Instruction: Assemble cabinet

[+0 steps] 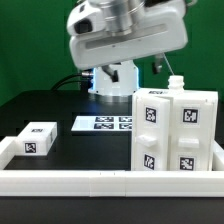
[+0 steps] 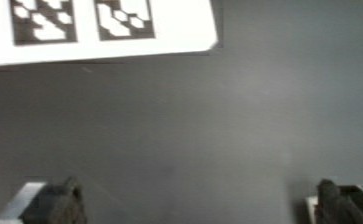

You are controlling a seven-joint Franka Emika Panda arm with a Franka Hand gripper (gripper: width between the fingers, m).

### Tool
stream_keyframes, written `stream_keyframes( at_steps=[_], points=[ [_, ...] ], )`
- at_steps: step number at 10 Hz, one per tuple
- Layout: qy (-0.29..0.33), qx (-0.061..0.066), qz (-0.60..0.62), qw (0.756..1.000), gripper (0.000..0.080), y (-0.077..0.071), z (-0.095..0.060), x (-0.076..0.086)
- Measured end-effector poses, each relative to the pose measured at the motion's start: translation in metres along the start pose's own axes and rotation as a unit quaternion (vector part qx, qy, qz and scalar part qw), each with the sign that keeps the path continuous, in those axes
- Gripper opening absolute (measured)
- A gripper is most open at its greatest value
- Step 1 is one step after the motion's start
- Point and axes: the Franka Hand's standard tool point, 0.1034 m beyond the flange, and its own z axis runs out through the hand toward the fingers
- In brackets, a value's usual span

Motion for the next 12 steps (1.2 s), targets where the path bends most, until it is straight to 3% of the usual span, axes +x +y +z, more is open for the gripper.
stream_keyframes(
  at_steps=[1,2,5,6,8,10,11,12],
  points=[
    [0.020,-0.014,-0.041,0.999,0.0648,0.019,0.001,0.004],
    [0.033,-0.017,-0.064,0.997,0.0648,0.026,0.000,0.010],
    [0.031,-0.017,-0.057,0.998,0.0648,0.024,0.001,0.009],
    [0.029,-0.025,-0.060,0.997,0.0648,0.029,0.001,0.010],
    [0.030,-0.073,-0.051,0.996,0.0648,0.057,-0.001,0.015],
    [0.061,-0.085,-0.132,0.986,0.0648,0.091,-0.004,0.027],
    [0.062,-0.088,-0.177,0.978,0.0648,0.096,-0.010,0.032],
    [0.063,-0.086,-0.153,0.982,0.0648,0.092,-0.008,0.032]
  ],
)
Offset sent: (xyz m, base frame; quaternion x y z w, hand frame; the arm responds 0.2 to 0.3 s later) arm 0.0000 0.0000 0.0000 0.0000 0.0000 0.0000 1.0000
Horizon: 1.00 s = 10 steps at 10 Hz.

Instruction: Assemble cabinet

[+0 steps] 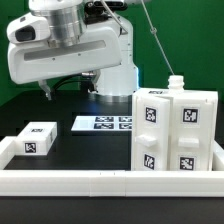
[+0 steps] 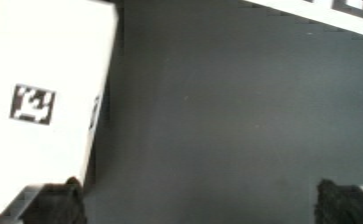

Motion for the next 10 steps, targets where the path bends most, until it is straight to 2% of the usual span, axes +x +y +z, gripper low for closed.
stream_keyframes(
  at_steps=[3,4,5,6,7,10],
  points=[
    [-0.002,0.000,-0.004,1.000,0.0648,0.000,0.002,0.000],
    [-0.003,-0.002,0.003,1.000,0.0648,0.015,0.007,-0.002],
    [0.004,-0.008,0.022,1.000,0.0648,0.040,0.016,-0.002],
    [0.020,-0.021,0.018,0.999,0.0648,0.064,0.026,-0.004],
    [0.020,-0.023,-0.015,0.999,0.0648,0.077,0.030,-0.008],
    [0.020,-0.023,-0.012,0.999,0.0648,0.074,0.030,-0.007]
  ],
)
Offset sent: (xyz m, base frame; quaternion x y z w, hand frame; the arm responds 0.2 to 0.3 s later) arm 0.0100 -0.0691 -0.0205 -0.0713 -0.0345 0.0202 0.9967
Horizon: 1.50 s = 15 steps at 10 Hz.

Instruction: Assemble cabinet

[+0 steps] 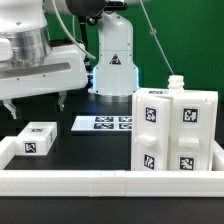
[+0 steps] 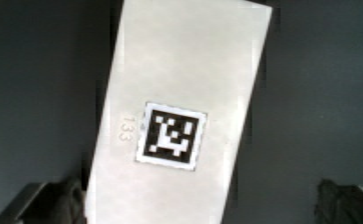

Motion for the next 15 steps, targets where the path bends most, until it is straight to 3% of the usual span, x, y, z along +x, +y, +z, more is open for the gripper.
stream_keyframes(
  at_steps=[2,3,4,8,10,13,15],
  points=[
    [0.012,0.007,0.092,0.996,0.0648,0.008,0.005,-0.002],
    [0.016,0.029,0.131,0.991,0.0648,0.011,0.014,-0.006],
    [0.015,0.034,0.132,0.991,0.0648,0.011,0.018,-0.008],
    [0.009,0.034,0.138,0.990,0.0648,0.008,0.024,-0.006],
    [0.016,0.023,0.134,0.991,0.0648,0.013,0.037,-0.003],
    [0.019,0.014,0.133,0.991,0.0648,0.003,0.049,0.004],
    [0.031,0.001,0.109,0.994,0.0648,0.006,0.053,0.006]
  ],
)
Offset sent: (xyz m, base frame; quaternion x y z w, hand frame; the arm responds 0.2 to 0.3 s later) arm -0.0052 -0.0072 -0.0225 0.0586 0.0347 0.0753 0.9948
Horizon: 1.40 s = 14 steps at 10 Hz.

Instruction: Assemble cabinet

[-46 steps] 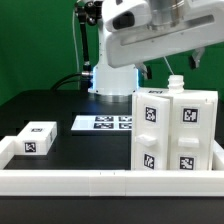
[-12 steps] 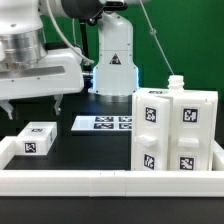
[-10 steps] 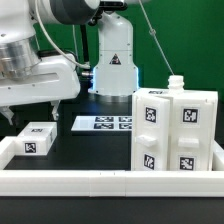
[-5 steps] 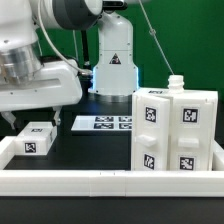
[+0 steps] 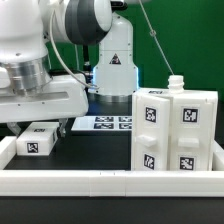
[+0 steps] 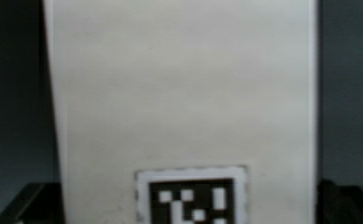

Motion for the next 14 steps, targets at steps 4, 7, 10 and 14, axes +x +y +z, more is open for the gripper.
stream_keyframes(
  at_steps=[4,7,10,14],
  points=[
    [-0.001,0.001,0.001,1.000,0.0552,0.000,0.000,0.000],
    [-0.001,0.001,0.001,1.000,0.0552,0.000,0.000,0.000],
    [-0.022,0.019,0.023,0.999,0.0553,-0.015,-0.023,0.005],
    [-0.023,0.028,0.064,0.997,0.0553,-0.059,-0.072,0.030]
  ],
)
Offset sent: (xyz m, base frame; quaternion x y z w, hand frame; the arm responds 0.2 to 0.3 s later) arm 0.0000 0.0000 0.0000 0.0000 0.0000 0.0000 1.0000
